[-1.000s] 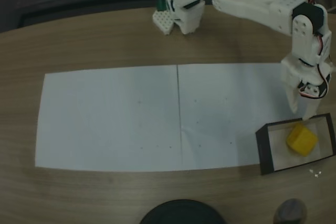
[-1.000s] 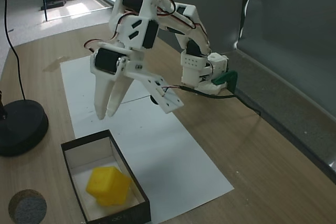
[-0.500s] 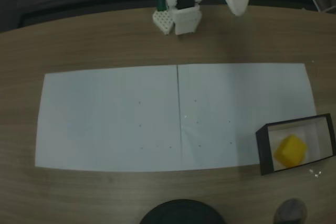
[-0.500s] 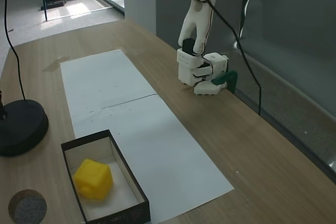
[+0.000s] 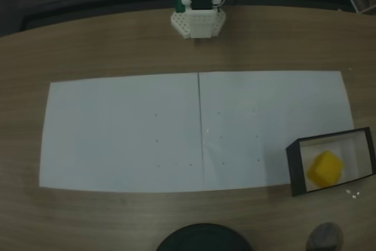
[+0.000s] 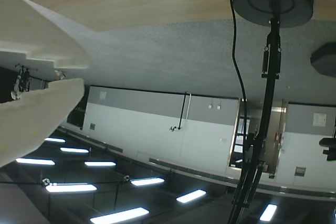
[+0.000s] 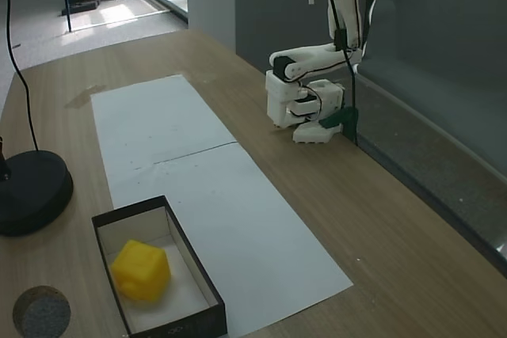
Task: Grab a yellow square and put it in the box.
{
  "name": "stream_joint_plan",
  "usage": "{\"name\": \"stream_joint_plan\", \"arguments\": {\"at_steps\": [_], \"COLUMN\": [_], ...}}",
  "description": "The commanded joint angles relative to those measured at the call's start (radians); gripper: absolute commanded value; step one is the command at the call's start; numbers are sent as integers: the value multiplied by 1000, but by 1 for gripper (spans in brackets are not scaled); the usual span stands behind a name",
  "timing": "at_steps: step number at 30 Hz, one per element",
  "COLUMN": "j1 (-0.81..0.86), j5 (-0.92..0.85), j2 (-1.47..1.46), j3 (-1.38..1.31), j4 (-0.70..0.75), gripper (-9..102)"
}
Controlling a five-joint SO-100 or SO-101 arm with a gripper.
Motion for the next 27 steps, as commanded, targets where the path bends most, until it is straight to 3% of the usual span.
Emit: {"name": "stream_joint_plan", "arguments": {"at_steps": [1,6,17,27], "j1": [2,2,3,3], "j5": [-5,-5,-5,-3], "j2": [144,310,307,307], "j3": [121,362,917,1290], "j4": [-81,-230,-624,-661], "gripper": [0,0,0,0]}}
